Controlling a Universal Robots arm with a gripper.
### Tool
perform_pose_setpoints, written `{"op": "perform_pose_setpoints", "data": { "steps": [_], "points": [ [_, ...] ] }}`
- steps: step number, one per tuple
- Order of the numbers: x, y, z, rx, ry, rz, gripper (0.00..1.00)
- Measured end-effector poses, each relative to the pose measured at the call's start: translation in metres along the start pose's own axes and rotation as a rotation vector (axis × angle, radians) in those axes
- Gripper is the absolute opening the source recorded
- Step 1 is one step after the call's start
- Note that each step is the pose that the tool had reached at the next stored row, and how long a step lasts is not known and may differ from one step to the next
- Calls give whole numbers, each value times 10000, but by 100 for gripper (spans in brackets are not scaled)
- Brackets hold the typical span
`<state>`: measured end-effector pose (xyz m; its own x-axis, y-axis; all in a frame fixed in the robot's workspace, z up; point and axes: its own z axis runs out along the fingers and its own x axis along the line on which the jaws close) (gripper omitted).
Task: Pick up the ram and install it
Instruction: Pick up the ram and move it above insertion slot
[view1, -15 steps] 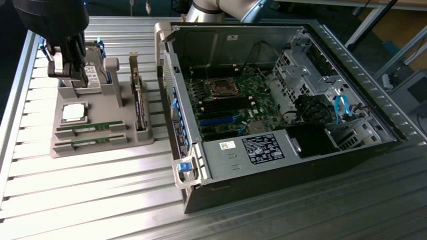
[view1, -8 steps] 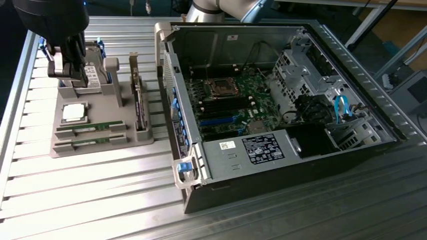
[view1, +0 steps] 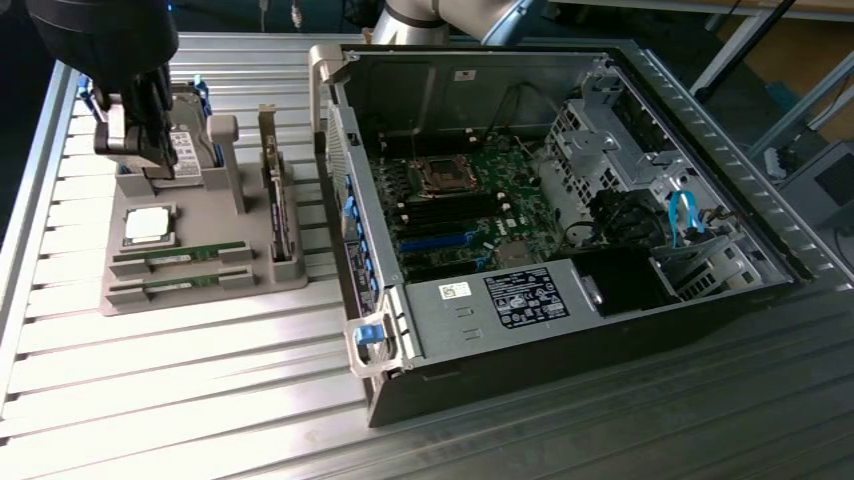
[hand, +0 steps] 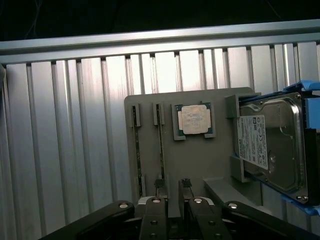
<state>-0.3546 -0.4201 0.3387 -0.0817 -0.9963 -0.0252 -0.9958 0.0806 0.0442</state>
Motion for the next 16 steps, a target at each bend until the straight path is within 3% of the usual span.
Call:
{"op": "perform_pose_setpoints", "data": {
  "steps": [16],
  "points": [
    [10, -8, 281, -3, 3, -16, 24]
  ]
}}
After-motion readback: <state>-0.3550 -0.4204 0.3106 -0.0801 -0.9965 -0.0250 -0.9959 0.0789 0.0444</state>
